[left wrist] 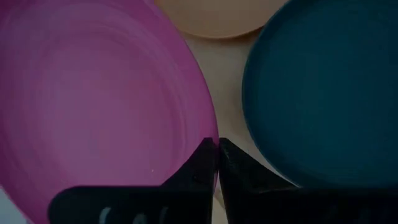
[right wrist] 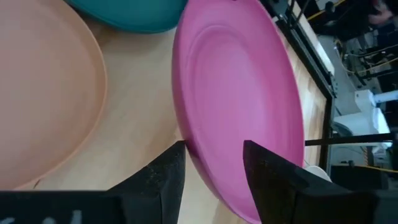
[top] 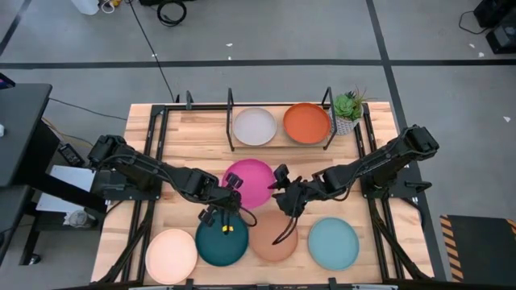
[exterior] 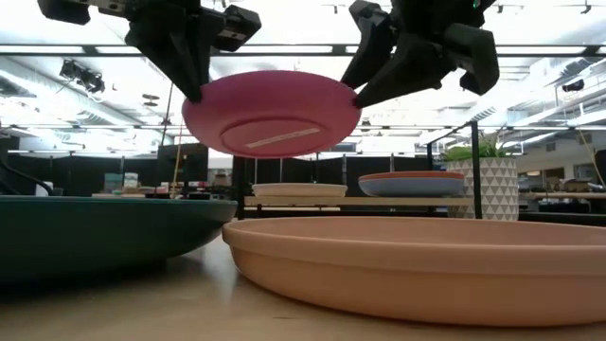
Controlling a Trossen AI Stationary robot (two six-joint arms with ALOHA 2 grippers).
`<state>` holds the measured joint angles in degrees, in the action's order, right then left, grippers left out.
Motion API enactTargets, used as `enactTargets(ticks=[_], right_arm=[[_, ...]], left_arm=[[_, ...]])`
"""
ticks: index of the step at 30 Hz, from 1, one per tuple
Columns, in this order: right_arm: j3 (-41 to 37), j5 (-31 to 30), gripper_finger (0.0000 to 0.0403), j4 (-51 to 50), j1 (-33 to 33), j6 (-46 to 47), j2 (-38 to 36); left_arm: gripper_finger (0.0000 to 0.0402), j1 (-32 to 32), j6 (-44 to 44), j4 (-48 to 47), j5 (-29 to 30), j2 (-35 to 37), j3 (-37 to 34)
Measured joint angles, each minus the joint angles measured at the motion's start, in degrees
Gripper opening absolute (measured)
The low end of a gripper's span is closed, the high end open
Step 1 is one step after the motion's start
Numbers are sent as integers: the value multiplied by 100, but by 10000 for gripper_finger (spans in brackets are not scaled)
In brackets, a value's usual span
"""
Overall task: Place and stack plates onto a shelf
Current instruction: Stack the pink plate on top of the orange plate on the shelf
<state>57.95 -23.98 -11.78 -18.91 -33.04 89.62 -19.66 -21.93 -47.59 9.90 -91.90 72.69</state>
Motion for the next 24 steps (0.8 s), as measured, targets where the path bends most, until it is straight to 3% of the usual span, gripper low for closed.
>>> enactTargets(ticks=[6, 15, 20, 24], right_arm=[[0, 112, 147, -184, 27, 0, 0], [-2, 116, 73, -369, 59, -26, 0], [-12, 310, 36, -592, 127, -86, 4], [-20, 571, 28, -675, 173, -39, 4]], left_arm=[[17, 171, -260, 92, -3, 0, 0], [18, 370, -575, 270, -7, 2, 0], [19, 379, -532, 438, 30, 4, 1], [34, 374, -91, 578, 370, 7, 0]])
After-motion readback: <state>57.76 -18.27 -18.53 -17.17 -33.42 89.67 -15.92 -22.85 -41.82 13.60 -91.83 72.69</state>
